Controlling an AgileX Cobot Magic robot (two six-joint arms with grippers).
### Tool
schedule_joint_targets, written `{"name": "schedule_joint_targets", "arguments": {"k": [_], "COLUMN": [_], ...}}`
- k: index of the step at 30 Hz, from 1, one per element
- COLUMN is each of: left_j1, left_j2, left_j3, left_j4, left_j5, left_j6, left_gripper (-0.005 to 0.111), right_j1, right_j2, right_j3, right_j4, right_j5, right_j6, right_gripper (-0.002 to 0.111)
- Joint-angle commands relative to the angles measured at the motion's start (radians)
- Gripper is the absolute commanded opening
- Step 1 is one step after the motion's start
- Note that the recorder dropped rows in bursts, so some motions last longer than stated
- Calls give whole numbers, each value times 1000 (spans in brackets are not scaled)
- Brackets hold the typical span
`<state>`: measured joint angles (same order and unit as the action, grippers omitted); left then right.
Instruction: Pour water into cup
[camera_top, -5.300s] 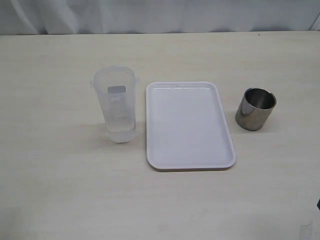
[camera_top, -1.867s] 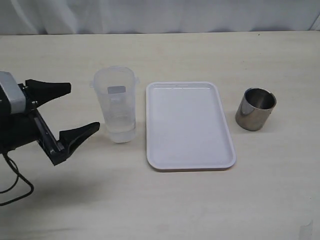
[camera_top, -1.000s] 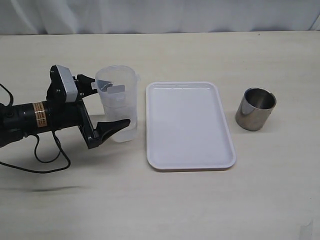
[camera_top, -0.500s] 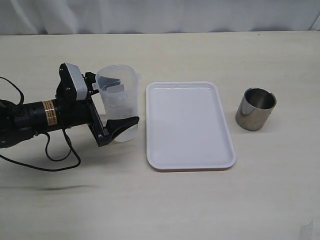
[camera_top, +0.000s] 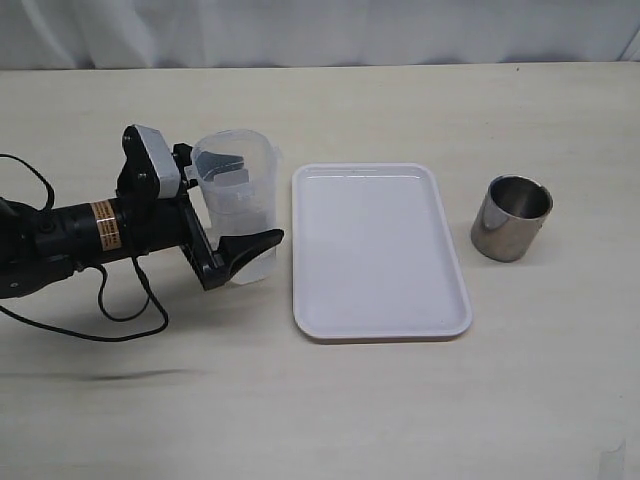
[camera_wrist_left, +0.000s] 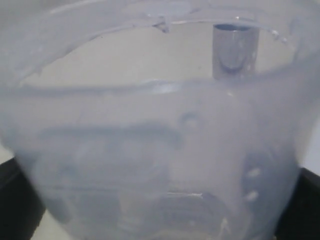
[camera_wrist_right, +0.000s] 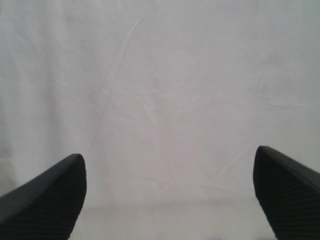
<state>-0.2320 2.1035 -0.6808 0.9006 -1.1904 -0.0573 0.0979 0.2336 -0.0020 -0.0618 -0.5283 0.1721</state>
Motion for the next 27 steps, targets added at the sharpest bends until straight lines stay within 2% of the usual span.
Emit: {"name": "schedule_joint_targets", "arguments": {"k": [1, 17, 27], "left_j1": [-4, -4, -4], "left_j2": [3, 3, 3], "left_j3": [-2, -2, -2], "left_j4": [4, -23, -19], "left_j5": [-19, -31, -31], "left_j6": [-54, -52, -129], "left_gripper": [98, 98, 98], "right_j1": [-3, -3, -3], "right_j2": [4, 4, 4], "right_j3": [2, 2, 2], "right_j4": [-11, -11, -11], "right_j5": [13, 28, 32], "right_j6": [-3, -3, -3], "right_gripper": [84, 84, 84]}}
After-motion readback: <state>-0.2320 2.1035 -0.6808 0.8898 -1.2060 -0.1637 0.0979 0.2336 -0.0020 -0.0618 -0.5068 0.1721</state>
